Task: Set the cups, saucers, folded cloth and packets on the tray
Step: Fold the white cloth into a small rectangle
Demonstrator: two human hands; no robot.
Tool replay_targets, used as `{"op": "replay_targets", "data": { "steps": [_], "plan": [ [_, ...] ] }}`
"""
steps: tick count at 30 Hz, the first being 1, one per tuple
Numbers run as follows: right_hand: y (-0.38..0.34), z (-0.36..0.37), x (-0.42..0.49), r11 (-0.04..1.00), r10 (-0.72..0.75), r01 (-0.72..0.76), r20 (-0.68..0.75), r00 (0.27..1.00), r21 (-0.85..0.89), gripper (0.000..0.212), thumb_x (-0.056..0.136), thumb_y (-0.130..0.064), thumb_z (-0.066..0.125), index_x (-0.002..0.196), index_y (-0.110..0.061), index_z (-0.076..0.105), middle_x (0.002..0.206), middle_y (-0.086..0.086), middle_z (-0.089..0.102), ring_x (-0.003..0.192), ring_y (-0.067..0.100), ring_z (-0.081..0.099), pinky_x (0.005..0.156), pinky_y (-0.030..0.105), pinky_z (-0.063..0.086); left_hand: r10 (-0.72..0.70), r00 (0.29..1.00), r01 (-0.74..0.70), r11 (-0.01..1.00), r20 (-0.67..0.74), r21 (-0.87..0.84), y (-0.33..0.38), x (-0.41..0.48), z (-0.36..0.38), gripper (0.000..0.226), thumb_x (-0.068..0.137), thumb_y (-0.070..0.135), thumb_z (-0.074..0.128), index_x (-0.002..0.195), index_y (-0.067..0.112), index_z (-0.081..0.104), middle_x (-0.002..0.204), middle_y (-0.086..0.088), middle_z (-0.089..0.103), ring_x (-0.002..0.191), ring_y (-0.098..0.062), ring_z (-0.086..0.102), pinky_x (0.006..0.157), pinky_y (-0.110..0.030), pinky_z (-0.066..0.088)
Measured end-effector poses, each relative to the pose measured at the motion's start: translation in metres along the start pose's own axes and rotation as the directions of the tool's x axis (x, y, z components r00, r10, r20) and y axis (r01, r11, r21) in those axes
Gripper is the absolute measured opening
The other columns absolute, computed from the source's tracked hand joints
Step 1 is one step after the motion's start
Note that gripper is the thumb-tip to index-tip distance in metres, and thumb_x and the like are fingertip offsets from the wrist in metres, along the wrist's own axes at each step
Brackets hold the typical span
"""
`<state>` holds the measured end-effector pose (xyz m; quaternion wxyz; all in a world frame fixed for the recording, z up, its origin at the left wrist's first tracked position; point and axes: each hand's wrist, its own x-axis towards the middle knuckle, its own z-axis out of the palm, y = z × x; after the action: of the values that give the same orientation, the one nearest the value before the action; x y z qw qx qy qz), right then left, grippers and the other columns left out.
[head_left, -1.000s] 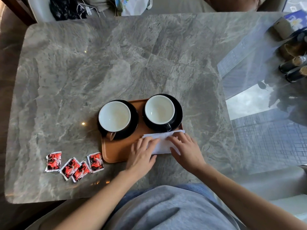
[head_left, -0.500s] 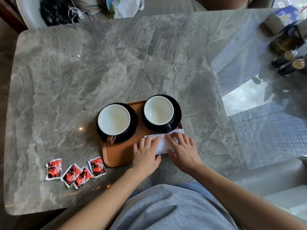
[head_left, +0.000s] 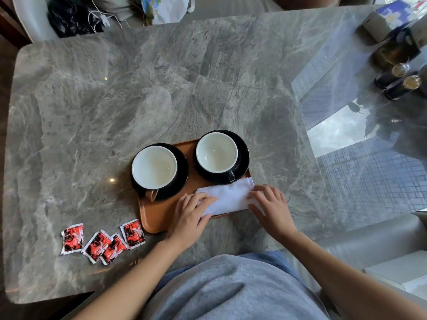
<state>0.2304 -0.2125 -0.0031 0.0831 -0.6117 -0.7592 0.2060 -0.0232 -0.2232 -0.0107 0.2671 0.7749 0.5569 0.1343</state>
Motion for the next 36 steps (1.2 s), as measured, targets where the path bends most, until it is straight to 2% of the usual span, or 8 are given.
{"op": "replay_targets", "data": {
  "steps": [7, 14, 21, 24, 26, 28, 30, 36],
  "plan": [
    [-0.003, 0.002, 0.015, 0.999, -0.034, 0.035, -0.035, 0.999, 0.036, 0.014, 0.082, -0.014, 0.069, 0.094, -0.016, 0.064, 0.106, 0.003, 0.062, 0.094, 0.027, 0.057, 0.080, 0.038, 0.045, 0.021, 1.000, -0.020, 1.000, -0.016, 0.023, -0.008, -0.007, -0.006, 0.046, 0.078, 0.015, 0.066, 0.122, 0.028, 0.060, 0.117, 0.006, 0.061, 0.102, -0.016, 0.055, 0.094, -0.033, 0.039],
    [-0.002, 0.002, 0.021, 0.999, -0.049, 0.048, 0.007, 0.999, 0.022, 0.016, 0.078, -0.011, 0.071, 0.091, -0.014, 0.062, 0.108, 0.002, 0.062, 0.091, 0.028, 0.056, 0.073, 0.039, 0.050, 0.019, 0.999, -0.019, 1.000, -0.046, 0.001, -0.007, -0.006, -0.001, 0.048, 0.074, 0.011, 0.070, 0.119, 0.026, 0.063, 0.115, 0.006, 0.062, 0.102, -0.015, 0.055, 0.094, -0.036, 0.044],
    [-0.006, 0.000, 0.020, 0.997, -0.059, 0.062, 0.053, 0.997, -0.041, 0.021, 0.079, -0.014, 0.068, 0.098, -0.015, 0.060, 0.112, 0.002, 0.058, 0.095, 0.027, 0.054, 0.076, 0.036, 0.047, 0.022, 1.000, -0.022, 0.998, -0.006, 0.060, -0.007, -0.012, -0.002, 0.046, 0.081, 0.012, 0.065, 0.125, 0.025, 0.058, 0.124, 0.004, 0.060, 0.114, -0.016, 0.055, 0.108, -0.046, 0.033],
    [-0.009, -0.001, 0.017, 0.994, -0.060, 0.064, 0.040, 0.997, -0.089, 0.022, 0.079, -0.016, 0.067, 0.100, -0.016, 0.060, 0.111, 0.003, 0.058, 0.098, 0.026, 0.053, 0.086, 0.037, 0.043, 0.020, 1.000, -0.021, 0.996, 0.013, 0.083, -0.003, -0.016, -0.005, 0.051, 0.082, 0.015, 0.064, 0.131, 0.024, 0.053, 0.132, 0.005, 0.056, 0.122, -0.015, 0.051, 0.112, -0.047, 0.026],
    [-0.012, -0.002, 0.015, 0.983, -0.066, 0.071, 0.031, 0.997, -0.167, 0.024, 0.078, -0.020, 0.067, 0.101, -0.018, 0.061, 0.111, 0.001, 0.059, 0.102, 0.026, 0.054, 0.100, 0.041, 0.037, 0.030, 0.999, -0.032, 0.995, 0.023, 0.095, -0.001, -0.022, -0.005, 0.057, 0.083, 0.020, 0.062, 0.137, 0.023, 0.046, 0.142, 0.005, 0.048, 0.131, -0.015, 0.043, 0.115, -0.046, 0.017],
    [-0.016, -0.004, 0.012, 0.975, -0.074, 0.077, 0.021, 0.997, -0.207, 0.025, 0.077, -0.024, 0.067, 0.101, -0.020, 0.062, 0.110, -0.001, 0.060, 0.107, 0.026, 0.054, 0.107, 0.045, 0.029, 0.025, 0.998, -0.032, 0.993, 0.058, 0.113, -0.001, -0.030, -0.002, 0.064, 0.087, 0.027, 0.054, 0.146, 0.023, 0.029, 0.155, 0.006, 0.025, 0.144, -0.014, 0.019, 0.117, -0.043, 0.003],
    [-0.024, -0.004, 0.009, 0.972, -0.115, 0.114, 0.008, 0.993, -0.207, 0.026, 0.077, -0.026, 0.066, 0.102, -0.023, 0.062, 0.110, -0.004, 0.061, 0.111, 0.023, 0.052, 0.109, 0.046, 0.026, 0.000, 0.997, -0.011, 0.990, 0.082, 0.140, -0.001, -0.040, 0.001, 0.071, 0.089, 0.035, 0.049, 0.149, 0.024, 0.014, 0.158, 0.006, 0.004, 0.146, -0.015, -0.003, 0.117, -0.041, -0.006],
    [-0.061, 0.008, 0.004, 0.948, -0.286, 0.287, 0.025, 0.958, -0.136, 0.036, 0.077, -0.024, 0.062, 0.113, -0.025, 0.060, 0.122, -0.005, 0.059, 0.122, 0.020, 0.047, 0.112, 0.047, 0.027, -0.072, 0.996, 0.056, 0.967, 0.057, 0.247, -0.013, -0.071, -0.006, 0.081, 0.088, 0.046, 0.046, 0.148, 0.027, -0.005, 0.156, 0.005, -0.014, 0.144, -0.019, -0.016, 0.116, -0.045, -0.011]
  ]
}}
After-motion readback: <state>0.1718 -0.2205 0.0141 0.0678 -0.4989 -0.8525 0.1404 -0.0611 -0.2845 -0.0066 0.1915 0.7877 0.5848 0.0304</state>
